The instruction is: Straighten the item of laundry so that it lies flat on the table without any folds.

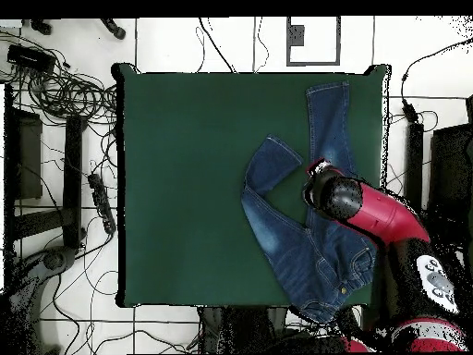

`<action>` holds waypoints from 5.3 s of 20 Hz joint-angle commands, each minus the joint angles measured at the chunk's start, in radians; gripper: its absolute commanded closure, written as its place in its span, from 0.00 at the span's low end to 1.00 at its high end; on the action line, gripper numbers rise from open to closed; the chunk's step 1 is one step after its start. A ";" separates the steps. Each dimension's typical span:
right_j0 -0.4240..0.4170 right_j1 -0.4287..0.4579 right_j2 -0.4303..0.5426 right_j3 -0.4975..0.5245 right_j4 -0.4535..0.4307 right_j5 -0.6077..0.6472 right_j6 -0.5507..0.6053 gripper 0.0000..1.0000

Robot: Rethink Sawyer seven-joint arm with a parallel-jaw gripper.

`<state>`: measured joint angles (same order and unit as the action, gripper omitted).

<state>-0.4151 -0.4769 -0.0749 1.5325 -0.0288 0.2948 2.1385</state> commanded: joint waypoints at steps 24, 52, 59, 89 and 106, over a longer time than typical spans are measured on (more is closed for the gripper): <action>0.134 0.174 0.033 0.084 0.242 -0.183 0.302 0.00; 0.163 0.303 0.075 0.038 0.395 -0.291 0.261 0.00; 0.132 0.342 0.105 0.016 0.382 -0.312 0.226 0.00; 0.228 0.240 -0.010 -0.056 0.392 -0.065 0.168 1.00; 0.258 0.012 -0.090 -0.023 0.358 0.181 0.179 1.00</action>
<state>-0.2186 -0.4066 -0.1918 1.5148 0.3100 0.2993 2.1643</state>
